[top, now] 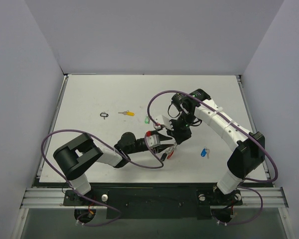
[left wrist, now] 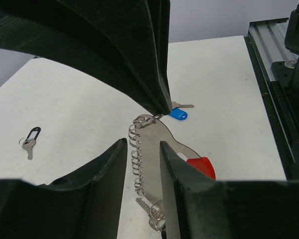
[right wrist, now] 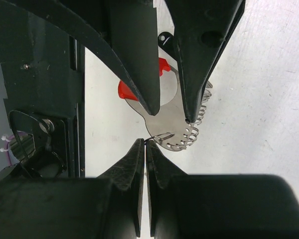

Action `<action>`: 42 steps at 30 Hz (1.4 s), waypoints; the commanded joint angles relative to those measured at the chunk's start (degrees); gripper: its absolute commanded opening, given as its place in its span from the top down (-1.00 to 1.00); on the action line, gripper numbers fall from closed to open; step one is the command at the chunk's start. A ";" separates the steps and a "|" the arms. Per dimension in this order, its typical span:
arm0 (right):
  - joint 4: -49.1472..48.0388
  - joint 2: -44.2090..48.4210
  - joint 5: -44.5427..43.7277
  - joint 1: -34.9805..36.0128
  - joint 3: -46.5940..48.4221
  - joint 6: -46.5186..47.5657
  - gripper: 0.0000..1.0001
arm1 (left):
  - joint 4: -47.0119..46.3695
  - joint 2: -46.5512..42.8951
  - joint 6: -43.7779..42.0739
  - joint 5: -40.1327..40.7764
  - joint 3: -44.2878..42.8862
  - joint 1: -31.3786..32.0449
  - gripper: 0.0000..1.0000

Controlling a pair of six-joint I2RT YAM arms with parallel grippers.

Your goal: Put the keys on the keyring

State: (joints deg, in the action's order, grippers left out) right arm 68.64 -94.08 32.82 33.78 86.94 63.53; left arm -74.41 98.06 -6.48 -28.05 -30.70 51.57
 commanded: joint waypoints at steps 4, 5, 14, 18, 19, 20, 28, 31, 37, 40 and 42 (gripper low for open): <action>3.08 2.41 2.16 -0.21 -0.01 1.33 1.00 | -13.74 0.81 1.73 -3.41 -1.47 -0.24 0.16; 3.08 2.41 2.34 -0.21 -0.01 1.34 1.00 | -14.00 0.90 1.73 -3.41 -1.47 -0.24 0.16; 3.43 2.50 3.04 -0.21 0.08 1.86 1.00 | -17.61 1.96 3.14 -2.27 -1.91 -0.24 0.15; 3.43 2.50 3.22 -0.29 0.07 1.95 1.00 | -19.63 2.05 4.28 -2.01 -1.73 -0.24 0.16; 3.43 2.50 3.22 -0.29 -0.01 2.04 1.00 | -19.89 1.79 4.37 -1.92 -1.65 -0.24 0.16; 3.52 2.59 3.22 -0.29 0.07 2.04 1.00 | -19.89 1.61 4.46 -1.92 -1.56 -0.24 0.15; 3.60 2.59 3.74 -0.47 0.08 2.21 1.00 | -19.89 -0.94 4.20 -1.30 -1.21 -0.16 0.16; 3.69 2.76 4.10 -0.82 0.08 2.30 1.00 | -19.89 -1.99 3.93 -1.04 -0.94 -0.24 0.16; 3.69 2.85 4.62 -1.17 0.08 2.57 1.00 | -18.93 -3.75 3.76 -1.30 -0.85 -0.24 0.16; 3.69 3.03 5.06 -1.44 -0.01 2.74 1.00 | -18.93 -3.75 3.93 -1.48 -0.85 -0.24 0.16; 3.87 3.12 5.50 -1.70 -0.10 2.83 1.00 | -19.02 -3.58 4.28 -1.92 -0.94 -0.24 0.16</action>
State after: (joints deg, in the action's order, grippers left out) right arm 68.79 -93.54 35.55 32.69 86.94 65.04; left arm -74.43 95.70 -2.63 -29.19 -30.81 51.57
